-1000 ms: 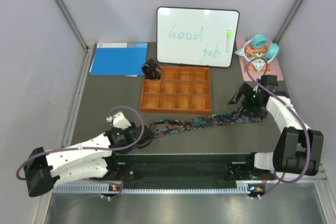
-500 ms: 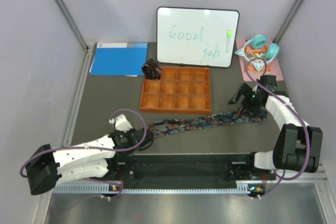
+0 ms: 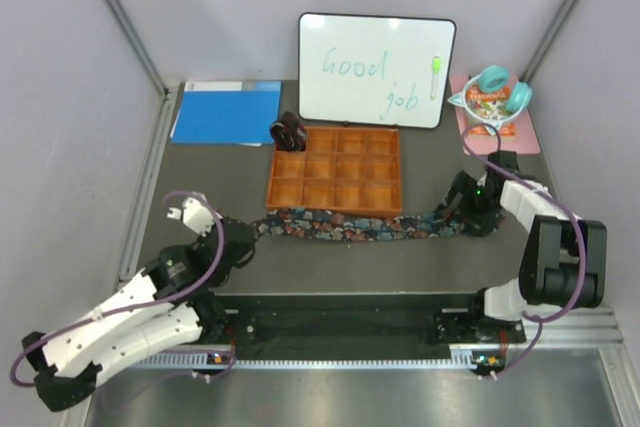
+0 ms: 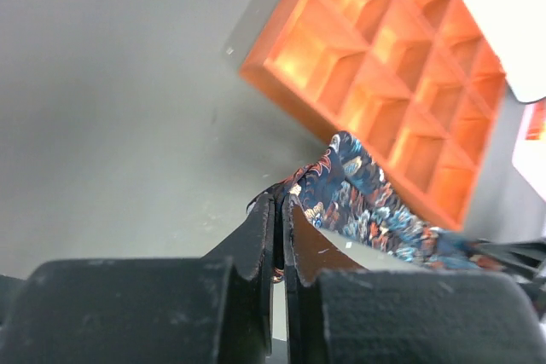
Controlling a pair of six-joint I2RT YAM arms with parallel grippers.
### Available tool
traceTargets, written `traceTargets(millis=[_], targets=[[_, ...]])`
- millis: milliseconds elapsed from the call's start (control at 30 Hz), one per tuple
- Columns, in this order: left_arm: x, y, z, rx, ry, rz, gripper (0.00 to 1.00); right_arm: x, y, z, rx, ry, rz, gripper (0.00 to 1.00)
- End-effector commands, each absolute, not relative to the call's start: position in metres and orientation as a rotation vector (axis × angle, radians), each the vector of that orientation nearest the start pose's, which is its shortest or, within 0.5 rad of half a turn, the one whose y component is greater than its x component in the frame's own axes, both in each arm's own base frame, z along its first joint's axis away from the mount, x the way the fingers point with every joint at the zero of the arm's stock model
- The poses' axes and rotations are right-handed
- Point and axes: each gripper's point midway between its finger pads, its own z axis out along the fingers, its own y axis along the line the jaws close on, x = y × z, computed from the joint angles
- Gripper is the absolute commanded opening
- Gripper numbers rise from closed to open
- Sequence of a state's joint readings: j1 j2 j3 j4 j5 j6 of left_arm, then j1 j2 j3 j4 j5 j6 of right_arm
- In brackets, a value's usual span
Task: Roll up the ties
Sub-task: Flatten out the tie at the center of the board.
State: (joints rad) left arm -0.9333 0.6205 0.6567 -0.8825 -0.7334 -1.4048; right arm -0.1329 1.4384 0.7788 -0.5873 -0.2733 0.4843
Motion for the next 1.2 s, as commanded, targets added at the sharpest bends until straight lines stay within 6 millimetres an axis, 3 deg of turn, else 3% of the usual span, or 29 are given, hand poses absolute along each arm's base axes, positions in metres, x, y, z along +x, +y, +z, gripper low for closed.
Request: traceTargets(millis=[0,167,267,467,633,700,800,967,1167], targets=[[0.186,-0.090,0.187,-0.779,1.991,-0.415,0.00,0.271,0.027,0.026,0.826,2.715,0.424,0.93],[0.180,-0.086,0.191,-0.787,1.977,-0.468,0.00,0.264,0.031,0.004,0.865,2.745,0.440,0.91],[0.174,-0.074,0.192,-0.821,1.956,-0.465,0.00,0.262,0.032,-0.003,0.877,2.752,0.447,0.86],[0.167,-0.044,0.211,-0.847,1.856,-0.454,0.00,0.259,0.025,-0.005,0.879,2.752,0.386,0.79],[0.161,-0.038,0.199,-0.853,1.881,-0.431,0.00,0.259,0.024,0.000,0.896,2.736,0.373,0.75],[0.158,-0.036,0.193,-0.865,1.886,-0.427,0.00,0.258,0.020,-0.001,0.905,2.734,0.346,0.67],[0.156,-0.031,0.193,-0.870,1.870,-0.429,0.00,0.261,0.020,0.000,0.909,2.732,0.341,0.66],[0.157,-0.042,0.181,-0.874,1.897,-0.467,0.00,0.275,0.027,0.009,0.888,2.721,0.418,0.73],[0.163,-0.069,0.153,-0.849,1.975,-0.481,0.00,0.293,0.030,0.024,0.883,2.686,0.472,0.73]])
